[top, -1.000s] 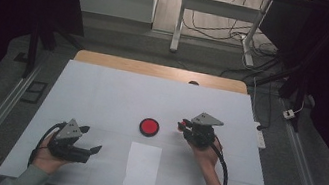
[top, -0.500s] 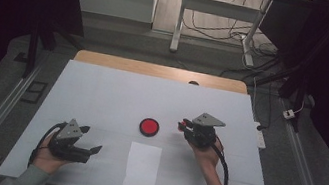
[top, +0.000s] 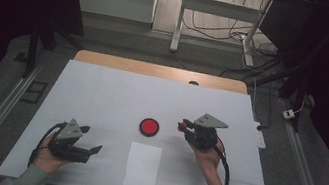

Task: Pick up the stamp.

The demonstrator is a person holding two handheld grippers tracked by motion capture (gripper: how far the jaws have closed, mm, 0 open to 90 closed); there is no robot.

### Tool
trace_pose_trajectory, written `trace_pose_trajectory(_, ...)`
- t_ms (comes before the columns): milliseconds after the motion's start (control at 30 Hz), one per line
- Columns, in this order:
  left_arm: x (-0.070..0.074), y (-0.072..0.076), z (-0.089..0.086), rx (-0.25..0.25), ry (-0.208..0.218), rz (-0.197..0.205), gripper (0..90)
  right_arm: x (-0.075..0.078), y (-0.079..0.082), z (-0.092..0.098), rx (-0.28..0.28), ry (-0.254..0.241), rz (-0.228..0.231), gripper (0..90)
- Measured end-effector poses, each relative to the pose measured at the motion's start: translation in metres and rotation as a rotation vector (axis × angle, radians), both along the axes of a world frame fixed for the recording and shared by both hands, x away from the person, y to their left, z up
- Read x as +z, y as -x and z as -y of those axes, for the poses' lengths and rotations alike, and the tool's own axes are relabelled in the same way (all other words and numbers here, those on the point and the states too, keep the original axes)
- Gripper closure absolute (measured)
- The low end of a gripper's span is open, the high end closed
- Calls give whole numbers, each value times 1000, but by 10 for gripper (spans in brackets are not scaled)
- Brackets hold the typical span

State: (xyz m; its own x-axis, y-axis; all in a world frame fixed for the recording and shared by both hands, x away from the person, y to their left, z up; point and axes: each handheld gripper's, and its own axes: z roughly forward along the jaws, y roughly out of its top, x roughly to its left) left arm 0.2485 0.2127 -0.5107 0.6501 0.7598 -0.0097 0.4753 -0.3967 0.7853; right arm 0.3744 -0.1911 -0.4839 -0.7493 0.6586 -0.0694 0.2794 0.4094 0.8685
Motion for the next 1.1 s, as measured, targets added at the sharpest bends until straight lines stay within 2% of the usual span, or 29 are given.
trace_pose_trajectory(533,0,0,0,1,-3,0,193,5,10,-4,37,-25,-1,721)
trace_pose_trajectory(1100,0,0,1,-1,-1,-2,193,10,19,-10,79,-26,0,721)
